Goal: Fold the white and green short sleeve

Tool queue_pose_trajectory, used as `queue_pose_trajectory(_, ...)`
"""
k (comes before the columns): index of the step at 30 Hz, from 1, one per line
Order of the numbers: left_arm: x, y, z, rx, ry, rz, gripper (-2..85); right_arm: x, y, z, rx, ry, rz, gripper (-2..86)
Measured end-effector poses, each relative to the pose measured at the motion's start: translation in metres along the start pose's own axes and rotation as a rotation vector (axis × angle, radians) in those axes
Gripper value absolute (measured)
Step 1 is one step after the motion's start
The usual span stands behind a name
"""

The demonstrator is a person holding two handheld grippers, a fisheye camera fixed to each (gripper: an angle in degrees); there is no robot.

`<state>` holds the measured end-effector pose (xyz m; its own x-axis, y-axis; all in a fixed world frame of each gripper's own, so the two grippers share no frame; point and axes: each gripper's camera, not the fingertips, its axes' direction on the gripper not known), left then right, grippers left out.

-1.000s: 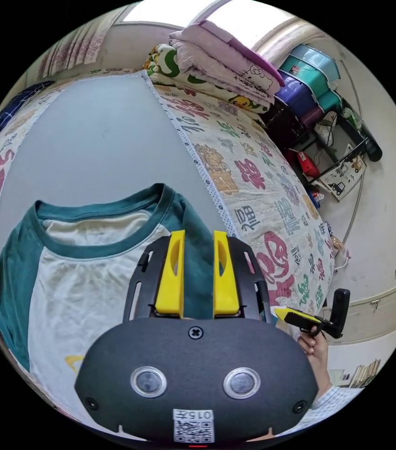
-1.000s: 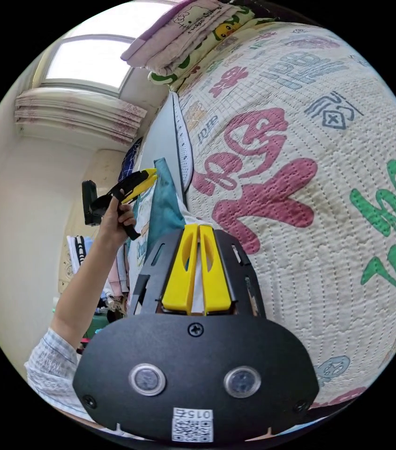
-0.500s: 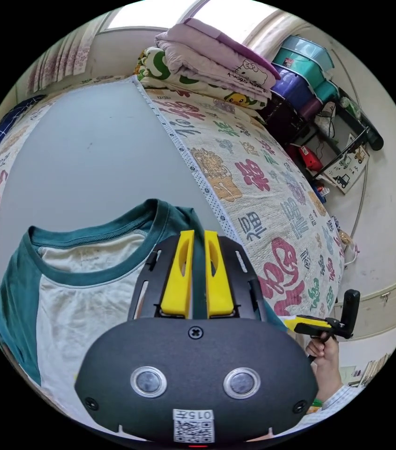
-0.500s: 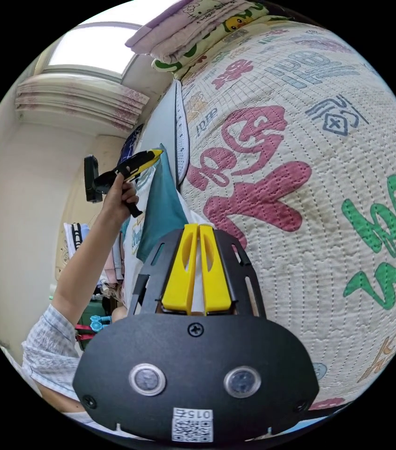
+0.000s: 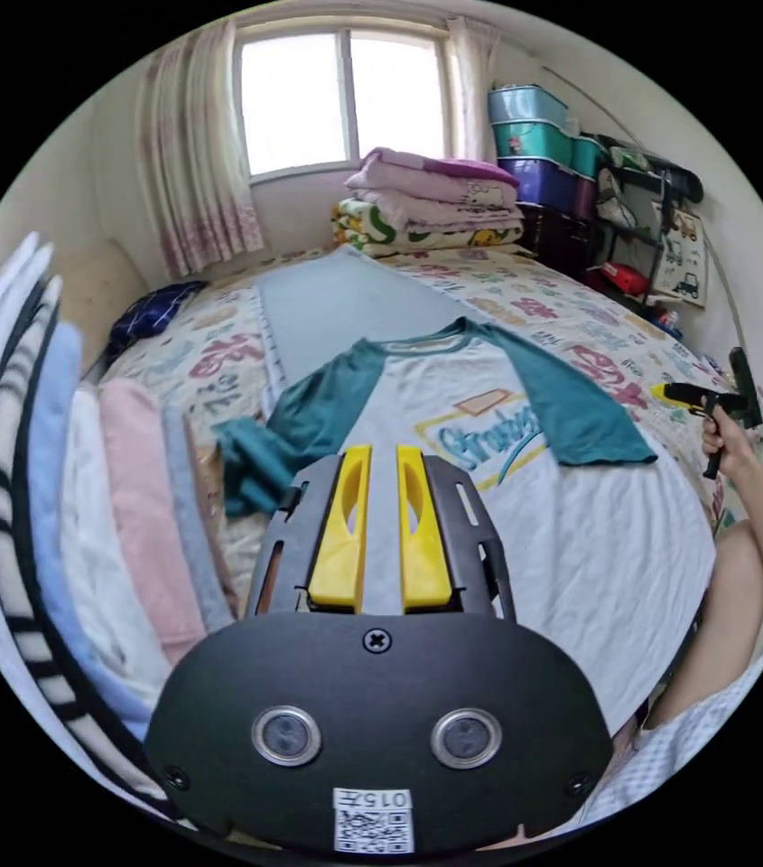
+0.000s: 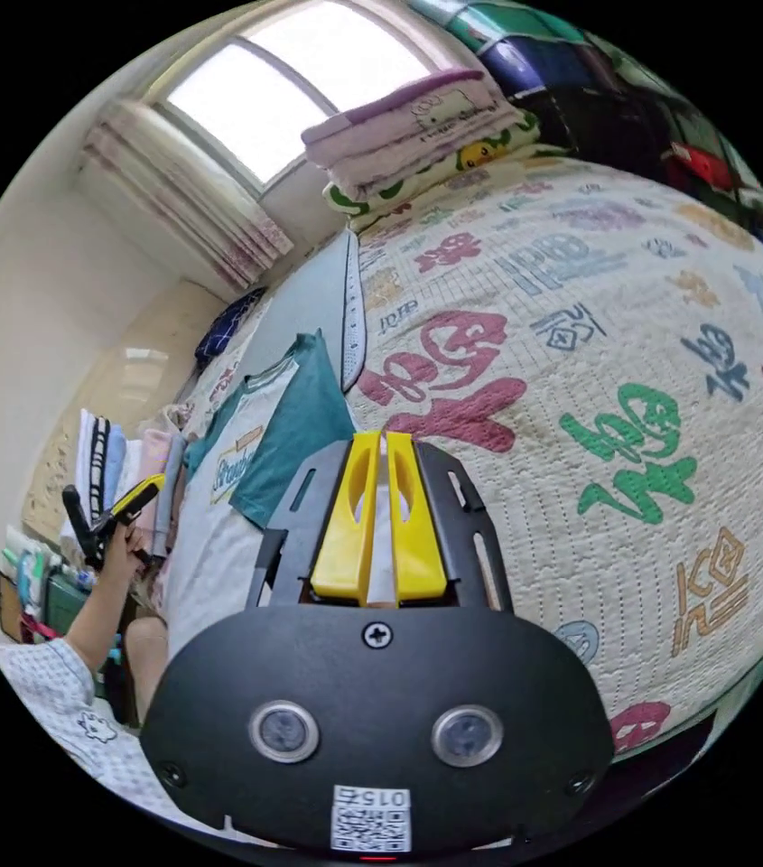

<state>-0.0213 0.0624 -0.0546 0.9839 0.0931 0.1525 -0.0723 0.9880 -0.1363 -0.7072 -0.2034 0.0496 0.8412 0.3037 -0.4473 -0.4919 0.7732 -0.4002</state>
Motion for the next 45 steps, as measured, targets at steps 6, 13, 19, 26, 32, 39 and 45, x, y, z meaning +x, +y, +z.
queue_pose_trajectory(6, -0.024, 0.055, 0.005, -0.013, -0.181, -0.138, 8.6, -0.170, -0.008, 0.053, -0.054, -0.024, -0.341, 0.7)
queue_pose_trajectory(13, -0.066, 0.053, 0.017, -0.004, -0.199, -0.360, 7.7, -0.353, -0.007, 0.158, -0.177, -0.102, -0.646, 3.1)
queue_pose_trajectory(19, -0.085, 0.050, 0.055, -0.133, -0.148, -0.401, 8.6, -0.455, -0.003, 0.284, -0.314, -0.176, -0.708, 5.4)
queue_pose_trajectory(26, -0.083, 0.051, 0.066, -0.170, -0.186, -0.282, 9.7, -0.534, -0.018, 0.402, -0.340, -0.058, -0.734, 7.5)
queue_pose_trajectory(32, -0.087, 0.057, 0.066, -0.162, -0.154, -0.253, 4.3, -0.593, -0.016, 0.479, -0.426, 0.020, -0.760, 11.0)
queue_pose_trajectory(39, -0.073, 0.049, 0.025, -0.054, -0.275, -0.101, -0.5, -0.608, -0.016, 0.543, -0.528, 0.177, -0.748, 4.5)
queue_pose_trajectory(45, -0.091, 0.051, 0.033, -0.061, -0.192, -0.119, -0.7, -0.592, -0.050, 0.503, -0.425, 0.073, -0.687, -0.5)
